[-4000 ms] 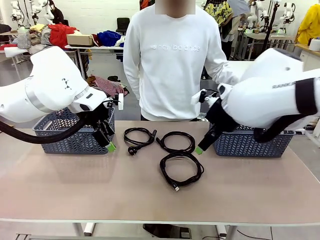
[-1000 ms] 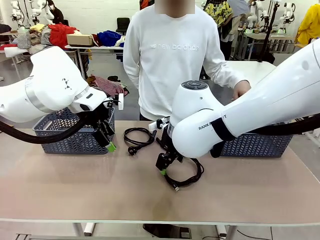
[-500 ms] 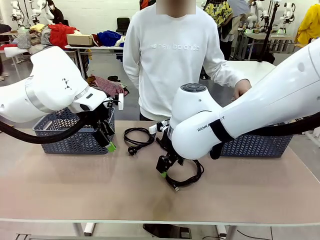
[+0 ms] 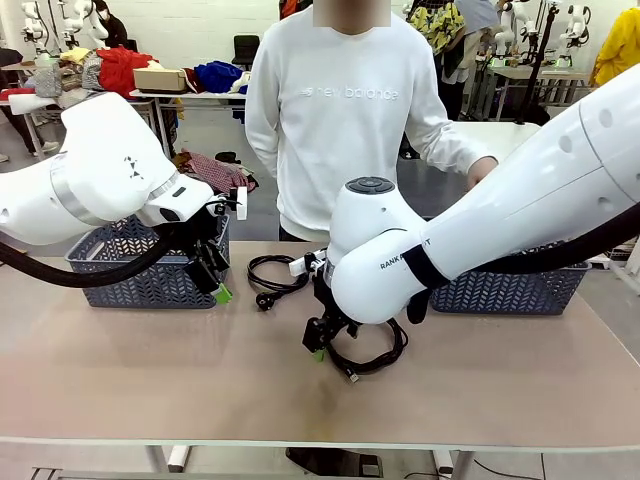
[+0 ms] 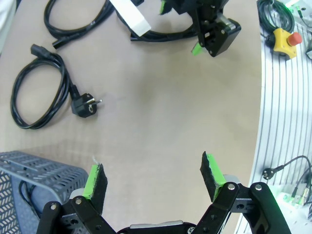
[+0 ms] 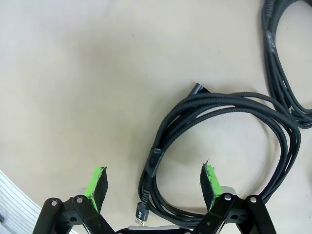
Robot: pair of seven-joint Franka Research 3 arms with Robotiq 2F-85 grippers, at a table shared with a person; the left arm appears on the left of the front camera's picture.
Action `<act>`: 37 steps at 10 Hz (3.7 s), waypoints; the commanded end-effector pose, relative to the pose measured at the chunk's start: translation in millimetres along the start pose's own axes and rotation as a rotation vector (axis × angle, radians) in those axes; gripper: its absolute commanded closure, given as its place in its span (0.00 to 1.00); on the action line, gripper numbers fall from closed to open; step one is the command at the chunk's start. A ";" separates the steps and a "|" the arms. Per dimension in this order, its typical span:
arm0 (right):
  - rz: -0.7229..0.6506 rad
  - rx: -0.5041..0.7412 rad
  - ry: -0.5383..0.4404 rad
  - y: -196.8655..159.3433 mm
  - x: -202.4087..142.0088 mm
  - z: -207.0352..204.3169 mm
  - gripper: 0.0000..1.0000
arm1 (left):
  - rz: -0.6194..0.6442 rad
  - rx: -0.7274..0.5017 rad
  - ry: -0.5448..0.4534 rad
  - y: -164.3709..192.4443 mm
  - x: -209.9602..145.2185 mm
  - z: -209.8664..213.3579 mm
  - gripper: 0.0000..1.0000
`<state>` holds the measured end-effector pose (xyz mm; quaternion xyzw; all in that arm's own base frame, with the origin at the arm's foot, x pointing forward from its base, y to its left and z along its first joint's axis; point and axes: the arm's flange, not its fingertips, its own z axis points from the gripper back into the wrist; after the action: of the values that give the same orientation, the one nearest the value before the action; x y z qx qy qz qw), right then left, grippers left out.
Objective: Organize the cables according to human instructions.
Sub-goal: Pick up a bundle of cables and place it in the basket indicated by the human.
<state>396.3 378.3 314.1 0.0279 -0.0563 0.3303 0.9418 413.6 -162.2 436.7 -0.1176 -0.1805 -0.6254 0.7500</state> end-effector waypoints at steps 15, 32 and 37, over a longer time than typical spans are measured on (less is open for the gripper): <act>-0.147 -0.029 0.015 -2.2 17.9 -10.0 0.80 | 0.012 0.007 -0.011 -0.5 -1.4 0.9 0.00; 0.331 -0.137 -0.005 -25.4 -26.7 118.9 1.00 | 0.012 0.007 -0.011 -0.5 -1.4 0.9 0.00; 0.595 -0.288 0.041 -97.8 -21.3 175.7 1.00 | 0.012 0.007 -0.011 -0.5 -1.4 0.9 0.00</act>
<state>416.7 280.8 476.8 -0.1143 -0.0879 0.5656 0.8120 413.6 -162.3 436.7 -0.1176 -0.1805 -0.6254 0.7500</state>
